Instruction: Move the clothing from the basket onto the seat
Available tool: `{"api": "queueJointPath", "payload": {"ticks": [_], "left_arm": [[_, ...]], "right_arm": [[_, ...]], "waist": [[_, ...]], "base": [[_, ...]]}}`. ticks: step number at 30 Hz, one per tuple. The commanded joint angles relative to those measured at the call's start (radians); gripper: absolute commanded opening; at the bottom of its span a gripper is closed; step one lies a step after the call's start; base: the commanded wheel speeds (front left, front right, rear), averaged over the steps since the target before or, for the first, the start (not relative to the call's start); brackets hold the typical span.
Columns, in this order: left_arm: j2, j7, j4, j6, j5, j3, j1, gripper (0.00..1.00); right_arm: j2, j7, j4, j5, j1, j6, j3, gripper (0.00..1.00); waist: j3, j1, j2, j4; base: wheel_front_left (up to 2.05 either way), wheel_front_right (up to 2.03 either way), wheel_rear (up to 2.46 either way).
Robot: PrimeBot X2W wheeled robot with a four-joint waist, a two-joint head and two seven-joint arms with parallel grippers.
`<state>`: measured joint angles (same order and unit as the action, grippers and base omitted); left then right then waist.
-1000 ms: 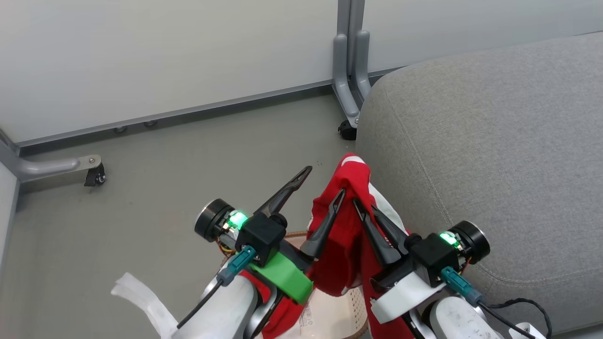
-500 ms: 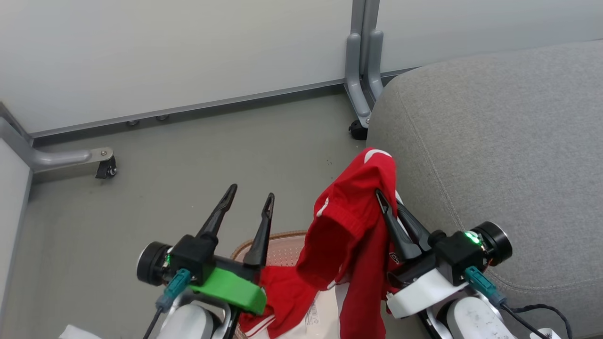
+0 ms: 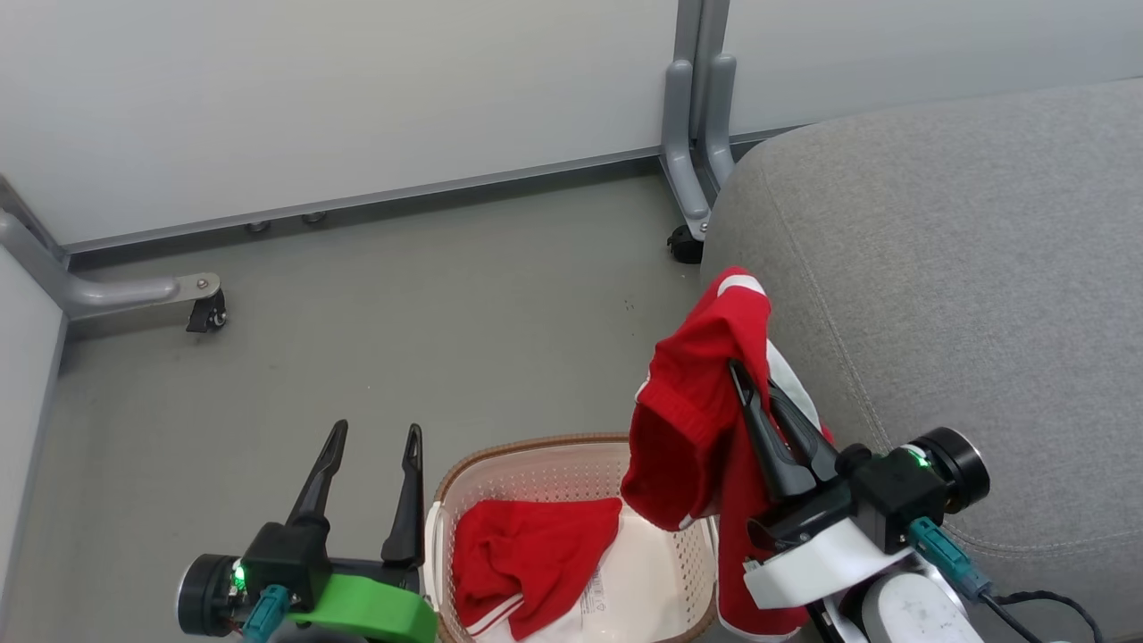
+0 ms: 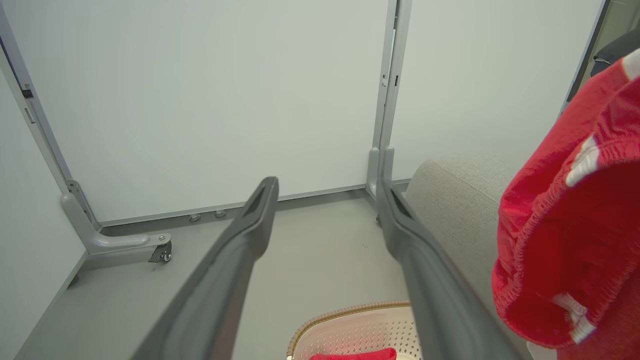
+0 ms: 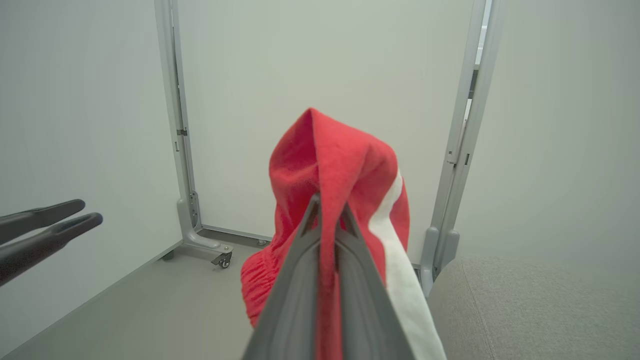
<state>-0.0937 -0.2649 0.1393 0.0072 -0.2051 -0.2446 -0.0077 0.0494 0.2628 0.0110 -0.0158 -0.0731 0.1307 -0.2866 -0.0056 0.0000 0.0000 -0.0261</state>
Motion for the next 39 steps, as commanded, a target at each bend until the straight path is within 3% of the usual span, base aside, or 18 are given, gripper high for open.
{"api": "queueJointPath", "payload": {"ticks": [1,7,22,28,33,39], "left_arm": [[0.005,0.001,-0.004,-0.005,0.007,0.013,0.018,1.0],[0.021,0.001,-0.014,-0.018,0.026,0.058,0.037,1.0],[0.028,0.001,-0.029,-0.065,0.091,0.102,-0.031,1.0],[0.011,0.001,-0.031,-0.087,0.115,0.114,-0.071,1.0],[-0.005,0.001,-0.034,-0.1,0.13,0.113,-0.115,1.0],[-0.033,0.001,-0.039,-0.12,0.149,0.081,-0.185,1.0]], "right_arm": [[0.002,0.003,-0.015,-0.004,0.007,0.0,0.003,0.0],[0.002,0.003,-0.054,-0.002,0.002,0.0,0.021,0.0],[0.001,0.003,-0.184,-0.024,-0.03,0.0,0.068,0.0],[0.0,0.003,-0.224,-0.091,-0.043,0.0,0.106,0.0],[0.001,0.003,-0.244,-0.115,-0.103,0.0,0.127,0.0],[0.0,0.003,-0.233,-0.122,-0.262,0.0,0.186,0.0]], "waist": [[0.001,0.0,0.0,-0.008],[0.011,0.0,0.0,-0.071],[0.139,0.0,0.0,-0.374],[0.211,0.0,0.0,-0.465],[0.281,0.0,0.0,-0.481],[0.402,0.0,0.0,-0.428]], "base": [[0.0,0.0,0.0],[0.0,0.0,0.0],[0.0,0.0,0.0],[0.0,0.0,0.0],[0.0,0.0,0.0],[0.0,0.0,0.0]]}}
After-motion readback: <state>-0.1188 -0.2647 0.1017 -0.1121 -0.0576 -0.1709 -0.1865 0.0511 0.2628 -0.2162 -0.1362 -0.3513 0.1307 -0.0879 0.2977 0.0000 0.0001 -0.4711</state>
